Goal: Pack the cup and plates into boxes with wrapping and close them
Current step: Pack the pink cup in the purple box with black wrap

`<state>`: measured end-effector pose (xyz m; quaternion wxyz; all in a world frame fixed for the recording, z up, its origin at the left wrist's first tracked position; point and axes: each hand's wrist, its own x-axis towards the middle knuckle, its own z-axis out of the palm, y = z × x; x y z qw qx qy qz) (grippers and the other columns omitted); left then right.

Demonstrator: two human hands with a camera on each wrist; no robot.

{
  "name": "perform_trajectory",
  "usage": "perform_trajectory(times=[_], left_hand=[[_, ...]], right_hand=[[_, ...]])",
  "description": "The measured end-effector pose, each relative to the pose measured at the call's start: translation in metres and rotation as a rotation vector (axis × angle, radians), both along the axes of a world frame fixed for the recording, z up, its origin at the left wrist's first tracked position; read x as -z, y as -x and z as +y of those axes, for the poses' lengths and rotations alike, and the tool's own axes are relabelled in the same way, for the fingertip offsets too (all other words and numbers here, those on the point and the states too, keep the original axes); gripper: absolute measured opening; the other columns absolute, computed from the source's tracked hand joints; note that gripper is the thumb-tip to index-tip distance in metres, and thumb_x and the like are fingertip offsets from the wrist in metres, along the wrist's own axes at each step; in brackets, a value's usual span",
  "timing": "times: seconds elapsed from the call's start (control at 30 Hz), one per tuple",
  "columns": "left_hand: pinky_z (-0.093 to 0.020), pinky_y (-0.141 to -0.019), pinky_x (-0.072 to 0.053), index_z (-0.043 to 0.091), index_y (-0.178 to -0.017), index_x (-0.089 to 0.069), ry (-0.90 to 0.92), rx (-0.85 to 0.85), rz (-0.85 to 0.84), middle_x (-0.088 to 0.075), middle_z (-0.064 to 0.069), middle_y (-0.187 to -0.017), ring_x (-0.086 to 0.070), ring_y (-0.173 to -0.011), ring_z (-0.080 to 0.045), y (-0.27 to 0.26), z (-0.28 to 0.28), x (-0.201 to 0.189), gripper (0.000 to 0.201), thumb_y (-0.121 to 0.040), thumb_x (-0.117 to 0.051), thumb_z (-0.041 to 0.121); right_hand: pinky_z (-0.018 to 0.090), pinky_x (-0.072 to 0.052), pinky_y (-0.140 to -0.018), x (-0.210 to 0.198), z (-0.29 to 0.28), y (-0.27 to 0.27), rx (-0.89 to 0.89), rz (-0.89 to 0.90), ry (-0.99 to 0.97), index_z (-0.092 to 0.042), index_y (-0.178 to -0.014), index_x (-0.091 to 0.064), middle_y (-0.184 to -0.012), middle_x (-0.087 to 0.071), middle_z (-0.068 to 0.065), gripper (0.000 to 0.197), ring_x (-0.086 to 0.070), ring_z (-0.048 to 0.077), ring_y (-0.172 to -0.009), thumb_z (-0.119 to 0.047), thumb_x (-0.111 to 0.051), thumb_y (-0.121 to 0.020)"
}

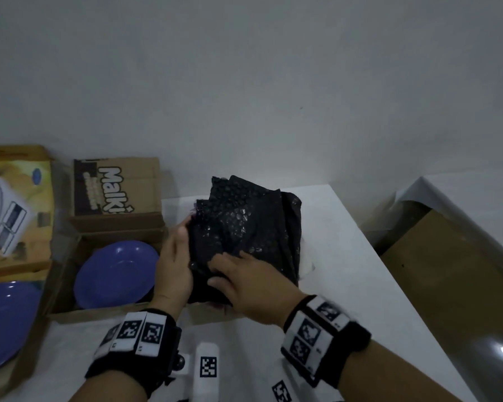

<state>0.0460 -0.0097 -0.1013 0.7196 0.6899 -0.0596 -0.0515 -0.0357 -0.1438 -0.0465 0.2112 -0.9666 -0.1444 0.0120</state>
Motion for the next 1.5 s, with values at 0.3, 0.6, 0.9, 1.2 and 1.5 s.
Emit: perform_trajectory(times=[0.3, 0.6, 0.9, 1.2, 1.5], left_hand=[[-0.044, -0.109, -0.038, 0.038, -0.13, -0.051, -0.09, -0.02, -0.034, -0.051, 0.011, -0.136, -0.046, -0.127, -0.007, -0.004, 0.0, 0.005, 0.038, -0.099, -0.043, 0.018], [-0.041, -0.111, -0.036, 0.045, -0.129, -0.048, -0.13, -0.018, -0.034, -0.048, 0.014, -0.138, -0.043, -0.128, -0.003, -0.001, -0.002, 0.001, 0.037, -0.099, -0.043, 0.024], [-0.034, -0.108, -0.036, 0.036, -0.135, -0.045, -0.377, -0.035, -0.163, -0.049, 0.011, -0.138, -0.044, -0.127, -0.009, -0.001, 0.0, -0.005, 0.048, -0.095, -0.045, 0.009], [-0.05, -0.117, -0.007, 0.027, -0.137, -0.042, -1.062, 0.111, -0.607, -0.038, -0.002, -0.148, -0.022, -0.142, -0.023, 0.019, -0.039, -0.038, 0.058, -0.085, -0.045, 0.052], [-0.066, -0.109, 0.002, 0.04, -0.147, -0.003, -1.205, 0.522, -0.031, 0.016, -0.005, -0.158, 0.02, -0.138, -0.049, 0.008, -0.077, -0.039, 0.098, -0.072, -0.059, 0.067]], right_hand=[[0.065, 0.018, -0.105, 0.013, -0.025, -0.032, 0.262, 0.12, 0.471, -0.041, -0.144, 0.017, -0.152, 0.028, 0.015, 0.104, 0.028, 0.035, -0.139, -0.09, -0.011, -0.057], [0.067, -0.002, -0.108, 0.03, -0.011, -0.051, 0.12, 0.236, 0.398, -0.046, -0.143, 0.01, -0.153, -0.003, 0.01, 0.104, 0.001, 0.039, -0.14, -0.073, -0.056, -0.068], [0.051, -0.014, -0.116, -0.002, -0.016, -0.052, 0.155, 0.319, 0.084, -0.032, -0.146, -0.021, -0.149, -0.023, 0.007, 0.088, -0.016, 0.028, -0.14, -0.053, -0.068, -0.074], [0.033, -0.041, -0.082, -0.025, -0.086, -0.022, 0.802, 0.233, -0.136, -0.016, -0.135, -0.037, -0.123, -0.051, 0.014, 0.046, -0.053, 0.033, -0.109, -0.023, -0.05, -0.092], [0.035, -0.049, -0.071, -0.007, -0.104, -0.012, 0.898, 0.364, -0.633, -0.013, -0.114, -0.053, -0.092, -0.059, 0.002, 0.022, -0.06, 0.025, -0.093, -0.02, -0.053, -0.093]])
